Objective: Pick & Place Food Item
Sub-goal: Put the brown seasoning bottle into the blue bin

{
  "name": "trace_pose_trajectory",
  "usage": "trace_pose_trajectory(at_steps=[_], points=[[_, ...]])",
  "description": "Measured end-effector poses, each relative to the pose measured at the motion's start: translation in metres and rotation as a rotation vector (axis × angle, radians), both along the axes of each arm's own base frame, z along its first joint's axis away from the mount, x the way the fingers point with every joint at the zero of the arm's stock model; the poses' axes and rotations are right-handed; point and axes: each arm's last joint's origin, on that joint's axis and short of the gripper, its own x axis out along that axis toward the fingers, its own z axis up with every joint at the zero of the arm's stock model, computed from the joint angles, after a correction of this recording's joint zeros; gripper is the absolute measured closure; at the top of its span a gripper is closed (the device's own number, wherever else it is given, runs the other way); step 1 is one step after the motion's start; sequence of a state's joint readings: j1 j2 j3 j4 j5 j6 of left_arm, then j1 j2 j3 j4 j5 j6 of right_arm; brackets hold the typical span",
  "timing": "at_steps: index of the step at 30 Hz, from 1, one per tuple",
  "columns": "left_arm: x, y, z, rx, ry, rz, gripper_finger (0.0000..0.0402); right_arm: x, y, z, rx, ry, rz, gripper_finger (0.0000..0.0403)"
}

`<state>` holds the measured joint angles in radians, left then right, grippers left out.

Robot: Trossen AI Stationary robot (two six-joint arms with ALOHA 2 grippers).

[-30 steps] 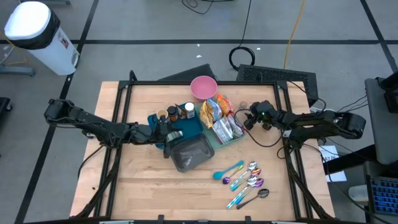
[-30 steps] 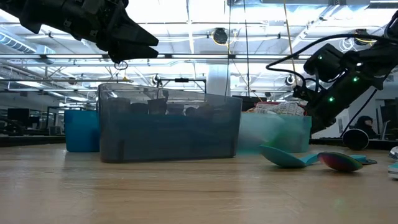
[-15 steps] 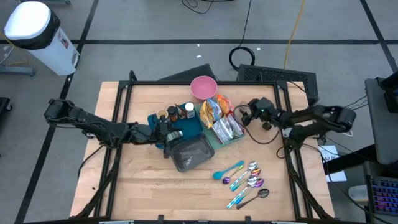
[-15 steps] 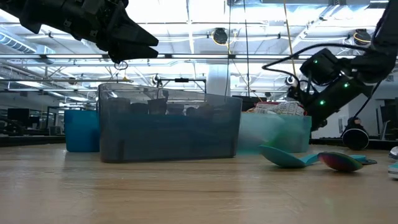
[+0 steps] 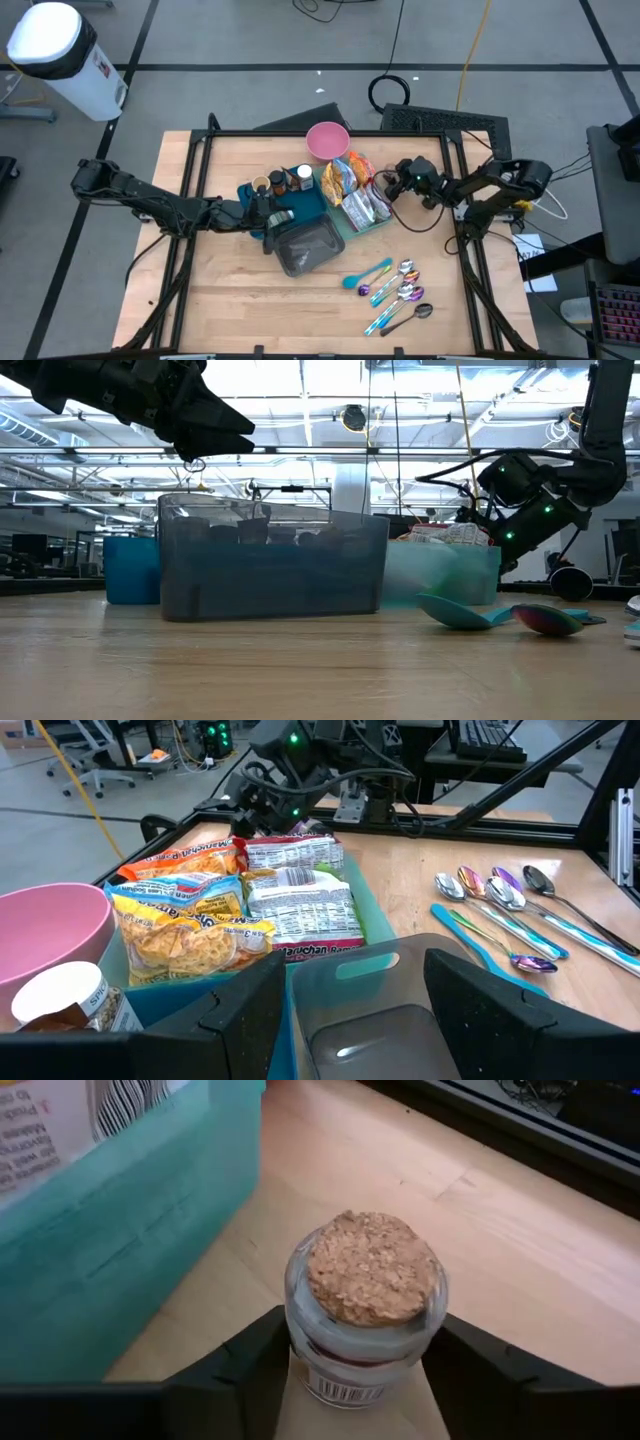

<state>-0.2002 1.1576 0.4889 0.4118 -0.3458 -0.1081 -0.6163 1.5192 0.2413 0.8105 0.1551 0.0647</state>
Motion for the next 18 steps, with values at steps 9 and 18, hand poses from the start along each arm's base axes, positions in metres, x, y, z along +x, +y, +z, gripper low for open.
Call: trace_pose_trajectory(at_steps=[9,18], points=[[0.0,0.0,0.0,-0.022,-0.004,0.005,0.0158,0.0,0.0,0.017,-0.054,-0.061,0.005,0.0229],[0.002,0.002,0.004,-0.139,-0.031,0.013,0.0158,-0.017,0.013,0.06,-0.139,-0.145,0.024,0.0229]])
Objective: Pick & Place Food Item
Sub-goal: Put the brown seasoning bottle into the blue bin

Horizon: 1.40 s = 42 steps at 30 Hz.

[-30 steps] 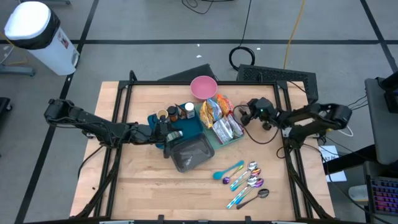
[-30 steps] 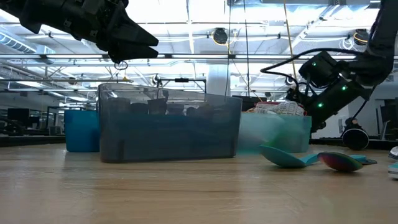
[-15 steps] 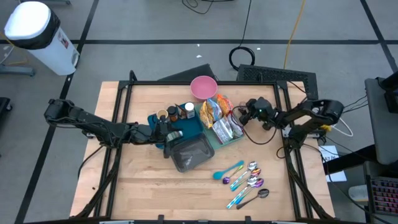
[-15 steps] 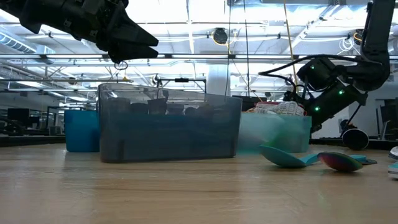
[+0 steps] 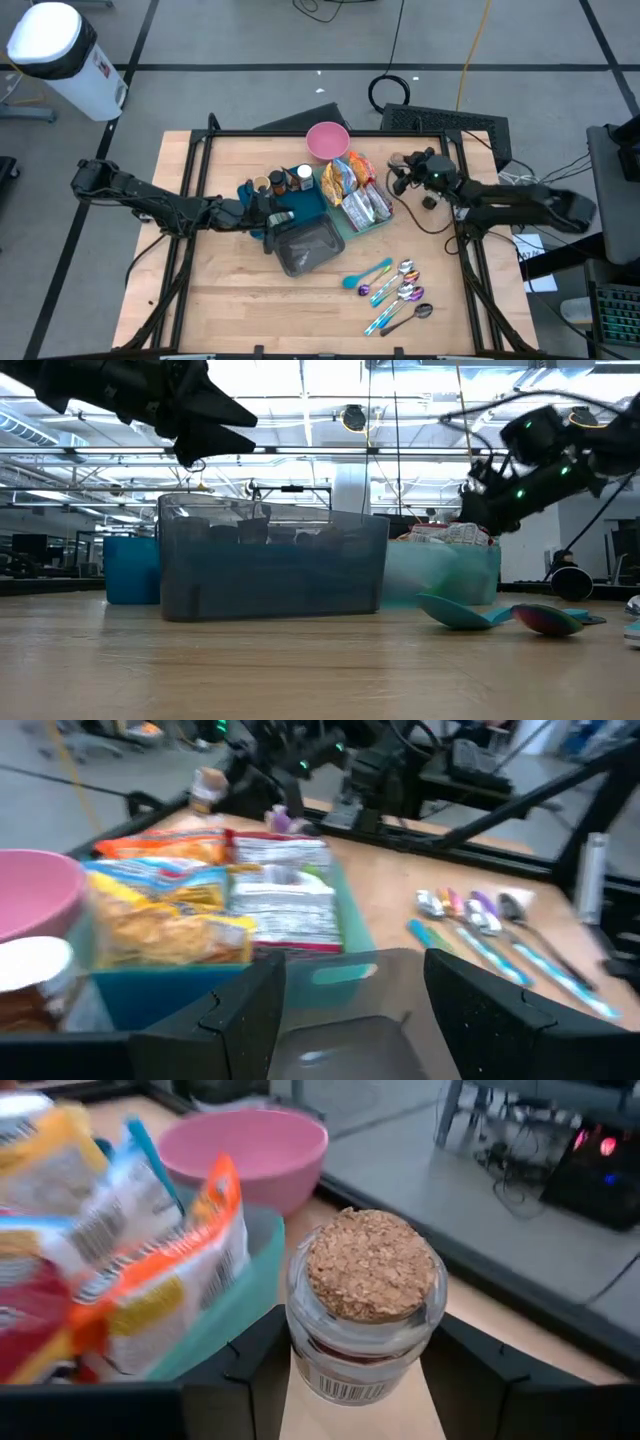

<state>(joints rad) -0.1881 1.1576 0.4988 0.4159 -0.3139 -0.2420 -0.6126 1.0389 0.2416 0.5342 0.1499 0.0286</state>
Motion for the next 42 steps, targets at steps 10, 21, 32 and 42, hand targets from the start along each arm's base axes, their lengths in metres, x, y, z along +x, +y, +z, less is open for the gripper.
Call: trace_pose_trajectory(at_steps=[10,21,32,42], points=[[0.028,0.019,0.059,0.025,0.045,0.008,0.0158,0.007,0.041,0.056,0.044,0.015,0.231,0.0229],[0.107,0.023,0.065,0.137,0.172,-0.202,0.0158,0.062,0.11,0.068,0.082,-0.015,0.632,0.0229],[0.158,0.021,0.044,0.187,0.219,-0.24,0.0158,0.11,0.125,0.052,0.075,0.116,0.698,0.0229],[0.159,0.036,0.042,0.015,0.222,-0.141,0.0153,0.119,0.126,0.051,0.053,0.131,0.711,0.0229]])
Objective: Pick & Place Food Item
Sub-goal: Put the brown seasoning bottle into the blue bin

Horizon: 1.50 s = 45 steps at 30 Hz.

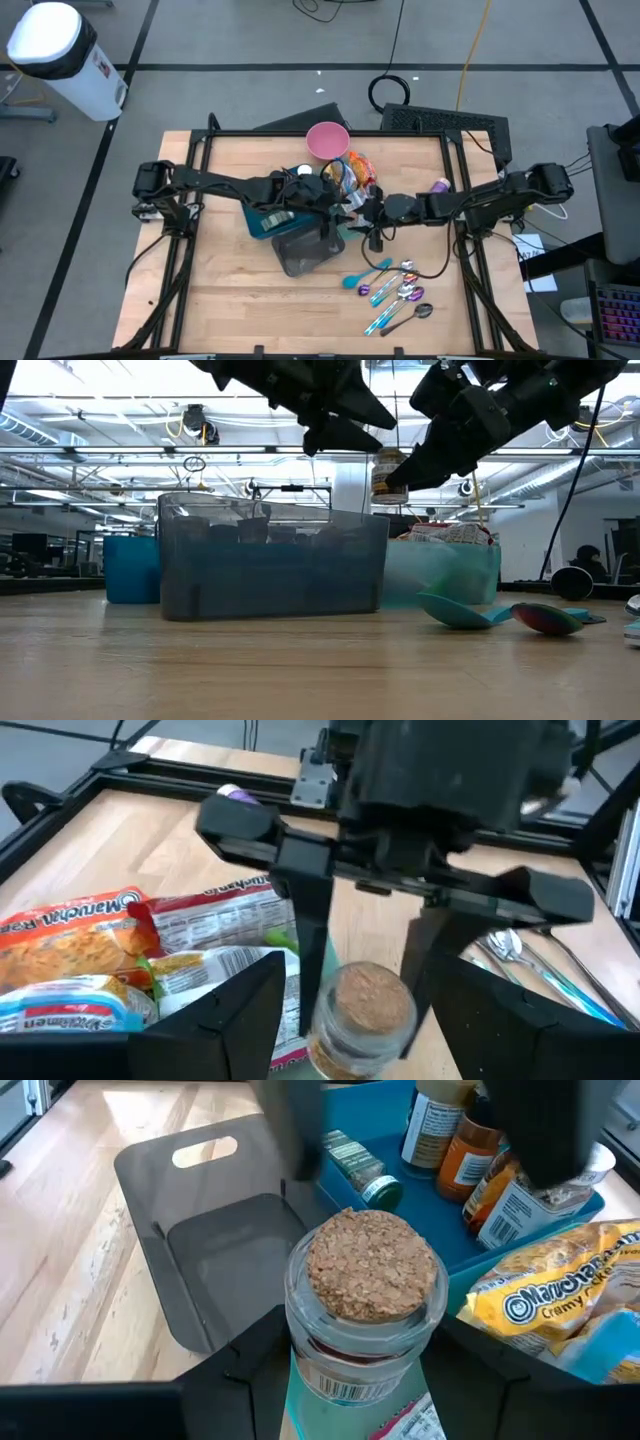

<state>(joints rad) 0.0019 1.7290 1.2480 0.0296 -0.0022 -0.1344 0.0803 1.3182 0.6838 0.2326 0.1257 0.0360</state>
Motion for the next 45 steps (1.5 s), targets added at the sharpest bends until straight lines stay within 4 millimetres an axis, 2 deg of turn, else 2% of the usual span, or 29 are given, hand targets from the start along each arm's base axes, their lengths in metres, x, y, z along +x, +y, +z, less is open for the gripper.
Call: trace_pose_trajectory(at_steps=[11,17,22,25,32,35,37,39,45], points=[[0.007,-0.002,-0.02,-0.006,0.061,-0.016,0.0079,0.0,0.0,0.0,-0.016,-0.001,0.007,0.0229],[0.013,-0.003,-0.032,0.012,0.073,-0.043,0.0075,0.0,0.0,0.0,-0.018,0.0,0.006,0.0229],[0.012,-0.001,-0.028,0.052,0.053,-0.028,0.0108,0.0,0.0,-0.001,-0.019,0.009,0.006,0.0229],[0.013,-0.002,-0.023,0.065,0.015,-0.045,0.0145,0.0,0.0,-0.001,-0.018,0.009,0.005,0.0229],[0.014,-0.002,-0.025,0.06,0.026,-0.049,0.0249,-0.001,0.0,-0.002,-0.018,0.014,0.005,0.0229],[0.014,-0.005,-0.025,0.044,0.025,-0.059,0.0271,-0.001,0.0,-0.002,-0.015,0.015,0.006,0.0229],[0.014,-0.005,-0.025,0.032,0.026,-0.064,0.0266,-0.001,0.0,-0.002,-0.015,0.016,0.006,0.0229],[0.013,-0.006,-0.025,0.023,0.026,-0.061,0.0243,-0.001,0.0,-0.002,-0.018,0.017,0.009,0.0229],[0.012,-0.01,-0.027,0.04,0.054,-0.05,0.0139,0.0,0.0,0.0,-0.02,-0.01,0.007,0.0229]])
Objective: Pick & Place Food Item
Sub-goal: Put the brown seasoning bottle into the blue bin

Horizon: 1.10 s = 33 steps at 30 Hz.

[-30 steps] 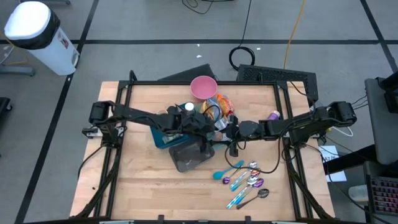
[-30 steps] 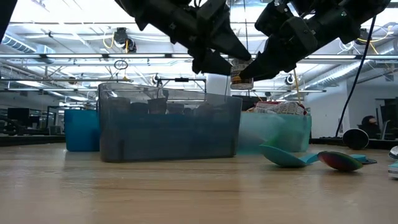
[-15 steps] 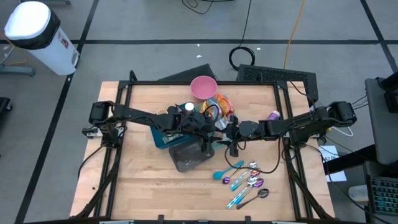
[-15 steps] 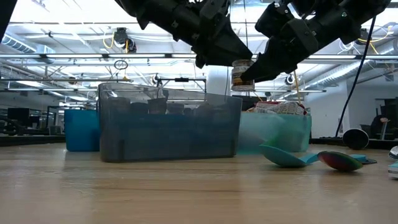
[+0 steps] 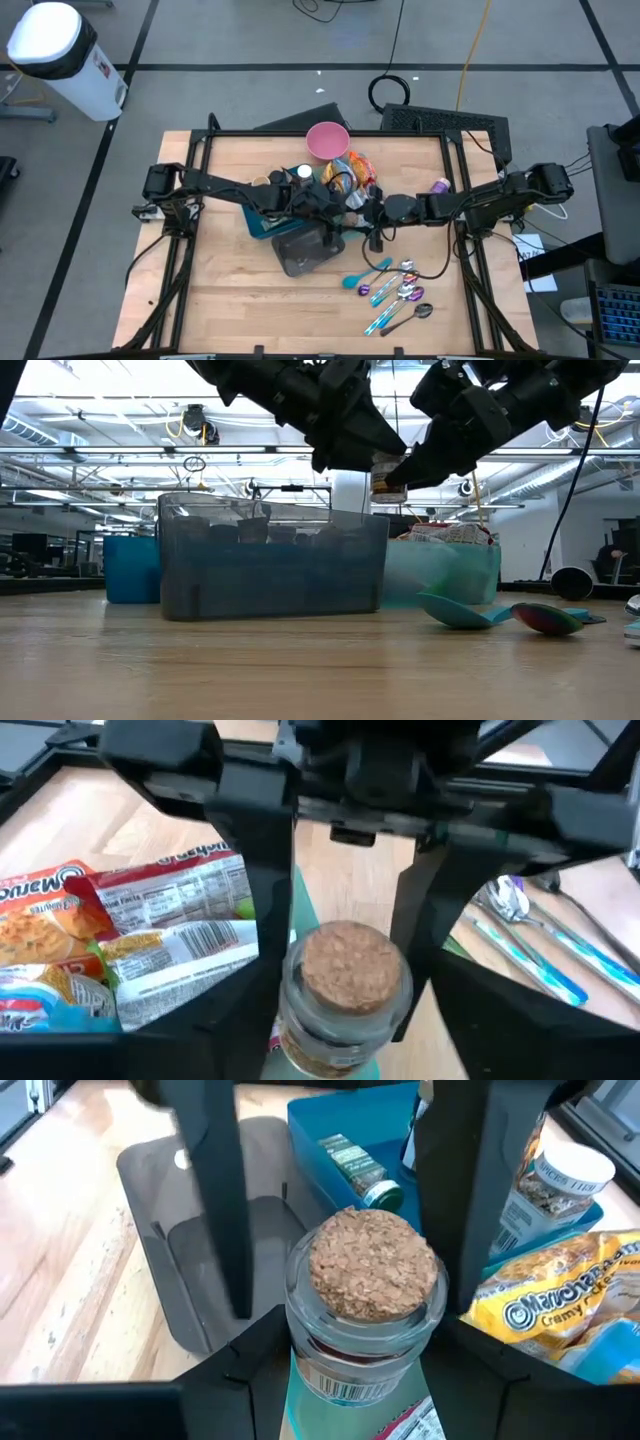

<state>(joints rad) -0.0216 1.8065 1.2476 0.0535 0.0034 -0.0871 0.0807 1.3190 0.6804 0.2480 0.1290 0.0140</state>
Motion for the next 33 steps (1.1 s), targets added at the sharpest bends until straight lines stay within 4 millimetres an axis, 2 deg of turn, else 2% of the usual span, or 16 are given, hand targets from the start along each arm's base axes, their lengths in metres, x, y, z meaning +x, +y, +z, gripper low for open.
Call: trace_pose_trajectory(at_steps=[4,8,12,17,21,25,27,33], points=[[0.0,0.0,0.0,0.004,0.001,0.007,0.0092,0.0,0.001,0.001,-0.003,-0.014,0.003,0.0229],[0.001,0.001,0.001,0.026,-0.015,0.017,0.0082,0.0,0.002,0.001,-0.002,-0.013,0.006,0.0229],[0.001,0.001,0.002,0.039,-0.031,0.0,0.0123,0.001,0.002,0.002,0.0,-0.02,0.008,0.0229],[0.001,0.002,-0.001,0.03,-0.01,0.001,0.022,0.001,0.002,0.001,-0.003,-0.014,0.008,0.0229],[0.001,0.002,-0.002,0.026,0.001,-0.002,0.0225,0.0,0.002,0.001,-0.01,-0.011,0.008,0.0229],[-0.003,0.002,0.006,0.048,-0.005,-0.018,0.0225,0.001,0.002,0.002,-0.012,-0.024,0.008,0.0229],[-0.008,0.001,0.014,0.065,-0.009,-0.02,0.0225,0.002,0.002,0.004,-0.009,-0.037,0.007,0.0212],[-0.041,0.0,0.057,0.154,-0.007,0.033,0.0225,-0.003,0.002,0.001,0.008,0.019,0.006,0.0089]])
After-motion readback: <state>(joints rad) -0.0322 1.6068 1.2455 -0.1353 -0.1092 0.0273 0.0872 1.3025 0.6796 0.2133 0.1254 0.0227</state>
